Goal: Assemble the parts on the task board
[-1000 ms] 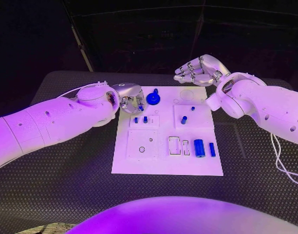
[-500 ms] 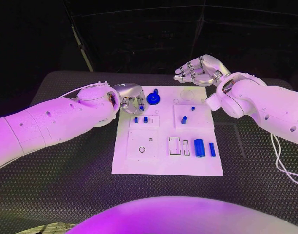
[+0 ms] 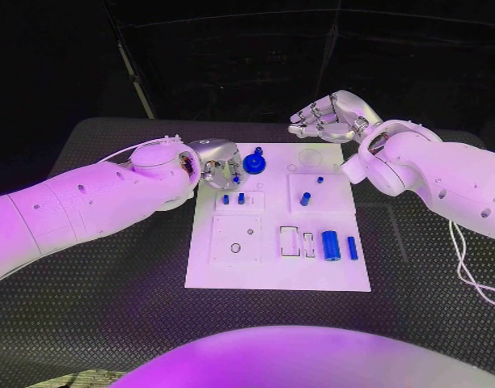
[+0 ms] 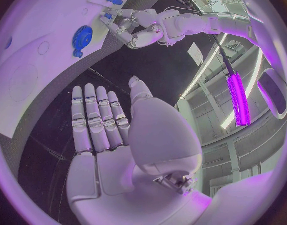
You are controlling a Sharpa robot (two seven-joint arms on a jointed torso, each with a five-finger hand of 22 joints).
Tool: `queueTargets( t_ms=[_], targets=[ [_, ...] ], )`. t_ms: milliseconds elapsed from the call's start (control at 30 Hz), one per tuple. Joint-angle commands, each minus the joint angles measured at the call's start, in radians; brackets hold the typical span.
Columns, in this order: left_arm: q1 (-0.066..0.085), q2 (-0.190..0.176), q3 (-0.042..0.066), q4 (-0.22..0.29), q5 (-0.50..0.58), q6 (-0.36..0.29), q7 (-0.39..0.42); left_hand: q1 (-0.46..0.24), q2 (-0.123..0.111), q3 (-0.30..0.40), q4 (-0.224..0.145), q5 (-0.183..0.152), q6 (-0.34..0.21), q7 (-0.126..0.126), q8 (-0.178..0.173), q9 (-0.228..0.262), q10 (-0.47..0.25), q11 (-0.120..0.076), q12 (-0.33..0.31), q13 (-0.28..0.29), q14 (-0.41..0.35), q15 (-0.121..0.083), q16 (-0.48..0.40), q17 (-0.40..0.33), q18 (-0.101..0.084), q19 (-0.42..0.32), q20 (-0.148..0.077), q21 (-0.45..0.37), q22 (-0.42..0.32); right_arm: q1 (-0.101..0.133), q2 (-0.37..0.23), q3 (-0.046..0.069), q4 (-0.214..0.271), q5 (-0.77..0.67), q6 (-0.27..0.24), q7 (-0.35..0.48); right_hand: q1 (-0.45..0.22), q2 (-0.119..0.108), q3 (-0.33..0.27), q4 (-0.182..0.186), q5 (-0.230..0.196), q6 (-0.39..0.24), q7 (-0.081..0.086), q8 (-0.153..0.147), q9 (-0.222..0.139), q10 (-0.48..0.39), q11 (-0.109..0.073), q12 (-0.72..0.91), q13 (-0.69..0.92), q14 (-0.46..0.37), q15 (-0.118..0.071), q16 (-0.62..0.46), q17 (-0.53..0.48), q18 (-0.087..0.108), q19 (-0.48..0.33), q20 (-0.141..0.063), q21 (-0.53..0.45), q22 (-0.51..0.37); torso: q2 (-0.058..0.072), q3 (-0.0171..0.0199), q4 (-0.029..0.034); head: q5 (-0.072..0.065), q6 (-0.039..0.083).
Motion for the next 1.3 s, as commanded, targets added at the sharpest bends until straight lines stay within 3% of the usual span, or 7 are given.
queueTargets(
  t_ms=[33, 567, 900, 1033, 1300],
  targets=[
    [0.000, 0.003, 0.000, 0.000, 0.006, 0.016, 0.000, -0.009, -0.001, 0.004, 0.003, 0.001, 0.005, 0.001, -0.004, -0.002, 0.001, 0.003, -0.009, 0.001, 0.010, 0.005, -0.002, -0.002, -0.011, 0.000, 0.006, 0.000, 0.001, 0.002, 0.001, 0.001, 0.001, 0.004, 0.006, 0.010, -0.002, 0.007, -0.002, 0.000, 0.006, 0.009, 0.008, -0.006, 0.001, -0.001, 0.002, 0.006, -0.002, 0.002, -0.002, -0.005, -0.001, 0.005, 0.008, -0.001, -0.004, -0.001, 0.000, 0.0003, -0.0006, 0.000, 0.000],
    [0.000, 0.015, 0.000, -0.010, 0.006, 0.046, -0.014, -0.020, -0.006, 0.005, 0.005, 0.000, -0.002, 0.004, -0.014, -0.005, -0.017, 0.009, -0.024, 0.000, 0.008, 0.010, -0.002, -0.005, -0.010, -0.003, 0.009, -0.006, 0.001, 0.002, 0.004, 0.001, -0.001, 0.004, 0.008, 0.010, -0.002, 0.007, -0.002, 0.000, 0.006, 0.009, 0.008, -0.006, 0.001, -0.001, 0.002, 0.006, -0.002, 0.002, -0.002, -0.005, -0.001, 0.005, 0.008, -0.001, -0.004, -0.001, 0.000, 0.0000, -0.0004, -0.003, 0.000],
    [0.000, 0.015, 0.000, -0.014, 0.006, 0.052, -0.023, -0.037, -0.020, 0.006, 0.010, 0.000, -0.062, 0.007, -0.058, -0.025, -0.055, 0.022, -0.048, -0.001, 0.001, 0.020, -0.006, -0.020, -0.008, -0.012, 0.017, -0.023, -0.005, 0.002, 0.003, 0.000, -0.001, 0.004, 0.007, 0.010, -0.002, 0.007, -0.002, 0.000, 0.006, 0.009, 0.008, -0.006, 0.001, -0.001, 0.002, 0.006, -0.002, 0.002, -0.002, -0.005, -0.001, 0.005, 0.008, -0.001, -0.004, -0.001, 0.000, -0.0004, 0.0005, -0.002, 0.000],
    [-0.001, 0.014, 0.000, -0.013, 0.006, 0.044, -0.020, -0.043, -0.026, 0.003, 0.012, 0.000, -0.071, 0.009, -0.066, -0.029, -0.070, 0.028, -0.057, -0.003, -0.002, 0.024, -0.010, -0.030, -0.007, -0.014, 0.020, -0.031, -0.008, 0.002, 0.003, 0.000, -0.002, 0.004, 0.007, 0.010, -0.002, 0.007, -0.002, 0.000, 0.006, 0.009, 0.008, -0.006, 0.001, -0.001, 0.002, 0.006, -0.002, 0.002, -0.002, -0.005, -0.001, 0.005, 0.008, -0.001, -0.004, -0.001, -0.001, -0.0005, 0.0002, -0.002, 0.000],
    [-0.001, 0.012, 0.000, -0.012, 0.006, 0.020, -0.016, -0.053, -0.040, -0.013, 0.011, 0.000, -0.146, 0.000, -0.080, -0.051, -0.110, 0.040, -0.080, -0.005, -0.007, 0.034, -0.016, -0.048, -0.001, -0.023, 0.031, -0.062, -0.024, 0.001, 0.003, 0.000, -0.003, 0.004, 0.005, 0.010, -0.003, 0.009, -0.002, 0.001, 0.007, 0.010, 0.007, -0.006, 0.001, 0.000, 0.001, 0.007, -0.002, 0.003, -0.003, -0.004, -0.002, 0.005, 0.010, -0.001, -0.007, -0.001, 0.000, -0.0001, -0.0001, -0.003, 0.000]
  ],
)
